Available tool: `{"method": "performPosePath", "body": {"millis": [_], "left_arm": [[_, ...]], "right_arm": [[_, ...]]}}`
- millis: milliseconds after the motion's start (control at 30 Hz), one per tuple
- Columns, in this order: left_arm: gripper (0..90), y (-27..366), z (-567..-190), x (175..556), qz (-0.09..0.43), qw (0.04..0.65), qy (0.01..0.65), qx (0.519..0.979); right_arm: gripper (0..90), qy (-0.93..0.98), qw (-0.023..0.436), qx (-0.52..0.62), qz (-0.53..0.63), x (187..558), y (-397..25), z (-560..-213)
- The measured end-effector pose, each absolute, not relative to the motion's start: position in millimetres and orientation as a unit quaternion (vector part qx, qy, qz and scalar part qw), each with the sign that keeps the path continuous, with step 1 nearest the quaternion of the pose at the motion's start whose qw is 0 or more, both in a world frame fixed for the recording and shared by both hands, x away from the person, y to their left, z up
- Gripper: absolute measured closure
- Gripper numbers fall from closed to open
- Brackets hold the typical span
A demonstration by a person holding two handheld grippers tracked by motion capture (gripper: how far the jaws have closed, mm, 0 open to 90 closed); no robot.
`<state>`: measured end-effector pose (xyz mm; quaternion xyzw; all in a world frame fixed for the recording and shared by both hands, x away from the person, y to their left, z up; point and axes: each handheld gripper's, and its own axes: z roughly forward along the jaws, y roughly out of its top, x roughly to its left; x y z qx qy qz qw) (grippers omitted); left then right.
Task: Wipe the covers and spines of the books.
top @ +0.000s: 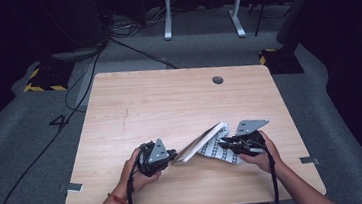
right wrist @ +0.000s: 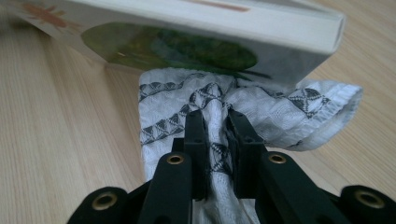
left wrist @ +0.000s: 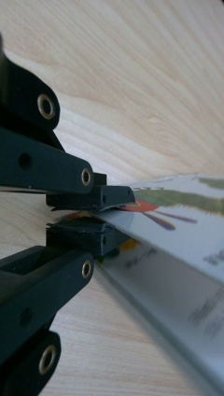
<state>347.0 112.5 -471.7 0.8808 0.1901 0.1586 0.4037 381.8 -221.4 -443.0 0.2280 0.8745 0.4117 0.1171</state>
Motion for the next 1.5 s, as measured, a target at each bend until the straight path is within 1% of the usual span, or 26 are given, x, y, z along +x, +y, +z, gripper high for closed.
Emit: {"method": "performPosePath", "body": {"millis": [33, 100, 133, 167, 267, 300, 367, 433, 467, 533, 600, 633, 700, 733, 867, 900, 933, 967, 1000, 1033, 1100, 1167, 1200, 1233, 1367, 1500], "left_arm": [[83.6, 112.2, -472.4, 346.9, 0.157, 0.404, 0.191, 0.881], [80.0, 112.1, -472.1, 346.6, 0.162, 0.404, 0.191, 0.880], [80.0, 113.1, -471.3, 346.4, 0.164, 0.406, 0.192, 0.878], [74.9, 114.3, -470.4, 344.7, 0.167, 0.405, 0.188, 0.879], [69.5, 115.6, -470.5, 341.7, 0.175, 0.397, 0.189, 0.881], [69.5, 117.7, -470.5, 340.2, 0.173, 0.396, 0.189, 0.882], [66.4, 121.1, -471.4, 337.8, 0.173, 0.387, 0.188, 0.886], [60.2, 124.7, -472.3, 335.2, 0.169, 0.387, 0.183, 0.888], [59.7, 125.3, -472.2, 334.7, 0.165, 0.387, 0.180, 0.889], [54.0, 124.2, -472.1, 332.5, 0.162, 0.386, 0.167, 0.893], [45.2, 120.5, -472.8, 330.9, 0.152, 0.388, 0.158, 0.895], [42.7, 117.8, -473.5, 330.4, 0.149, 0.388, 0.156, 0.896], [36.0, 109.7, -476.1, 332.9, 0.147, 0.385, 0.162, 0.897], [34.3, 106.7, -476.8, 334.6, 0.151, 0.383, 0.170, 0.895], [35.9, 94.4, -477.2, 343.9, 0.159, 0.401, 0.206, 0.879], [41.7, 92.8, -475.9, 344.8, 0.166, 0.402, 0.209, 0.876], [53.5, 92.1, -474.7, 345.7, 0.173, 0.411, 0.213, 0.869], [54.9, 92.5, -473.5, 346.5, 0.168, 0.422, 0.216, 0.865], [58.2, 93.1, -471.4, 347.5, 0.166, 0.431, 0.218, 0.860], [65.1, 93.2, -470.4, 347.6, 0.167, 0.433, 0.222, 0.858], [69.9, 95.1, -470.4, 348.6, 0.168, 0.433, 0.226, 0.856], [76.1, 99.0, -469.9, 350.8, 0.176, 0.436, 0.246, 0.848], [78.1, 101.1, -469.2, 352.0, 0.174, 0.439, 0.249, 0.846], [79.4, 104.3, -468.0, 354.8, 0.156, 0.449, 0.254, 0.842], [79.7, 103.3, -465.1, 356.3, 0.142, 0.457, 0.263, 0.838], [79.8, 98.7, -458.1, 356.8, 0.150, 0.466, 0.263, 0.831]], "right_arm": [[79.9, 0.872, 0.114, 0.226, 0.418, 381.5, -219.9, -442.6], [79.9, 0.868, 0.112, 0.227, 0.428, 380.6, -216.4, -440.6], [79.9, 0.869, 0.115, 0.221, 0.428, 379.8, -213.8, -439.4], [79.9, 0.869, 0.114, 0.216, 0.430, 378.4, -208.7, -437.9], [79.9, 0.871, 0.115, 0.212, 0.427, 377.5, -205.8, -438.2], [79.8, 0.872, 0.115, 0.211, 0.427, 376.8, -204.9, -438.7], [79.8, 0.872, 0.114, 0.210, 0.428, 376.3, -203.5, -438.9], [79.8, 0.870, 0.116, 0.208, 0.431, 377.4, -200.6, -437.2], [79.8, 0.871, 0.116, 0.208, 0.429, 377.7, -198.8, -436.7], [79.8, 0.873, 0.117, 0.204, 0.427, 378.5, -195.4, -436.4], [79.7, 0.874, 0.116, 0.203, 0.426, 378.6, -192.6, -437.3], [79.7, 0.875, 0.116, 0.201, 0.425, 378.3, -191.8, -437.7], [79.7, 0.875, 0.117, 0.201, 0.425, 378.0, -191.0, -437.7], [79.7, 0.874, 0.116, 0.201, 0.426, 378.3, -190.7, -437.9], [79.8, 0.874, 0.120, 0.204, 0.425, 378.9, -190.3, -439.1], [79.7, 0.874, 0.127, 0.204, 0.423, 378.8, -190.6, -438.7], [79.7, 0.873, 0.130, 0.204, 0.423, 378.7, -191.7, -437.7], [79.8, 0.872, 0.132, 0.205, 0.425, 379.0, -193.2, -437.0], [79.8, 0.871, 0.136, 0.206, 0.425, 379.3, -194.5, -436.4], [79.7, 0.869, 0.142, 0.210, 0.425, 379.9, -196.8, -435.7], [79.8, 0.863, 0.149, 0.216, 0.431, 381.0, -199.7, -434.8], [79.8, 0.859, 0.154, 0.220, 0.435, 382.2, -200.5, -434.7], [79.8, 0.858, 0.157, 0.221, 0.437, 382.9, -200.4, -434.9], [79.8, 0.857, 0.158, 0.221, 0.438, 383.3, -200.1, -435.0], [79.8, 0.847, 0.173, 0.221, 0.451, 386.3, -195.1, -433.3], [79.9, 0.831, 0.197, 0.221, 0.471, 388.0, -190.4, -424.0]]}}
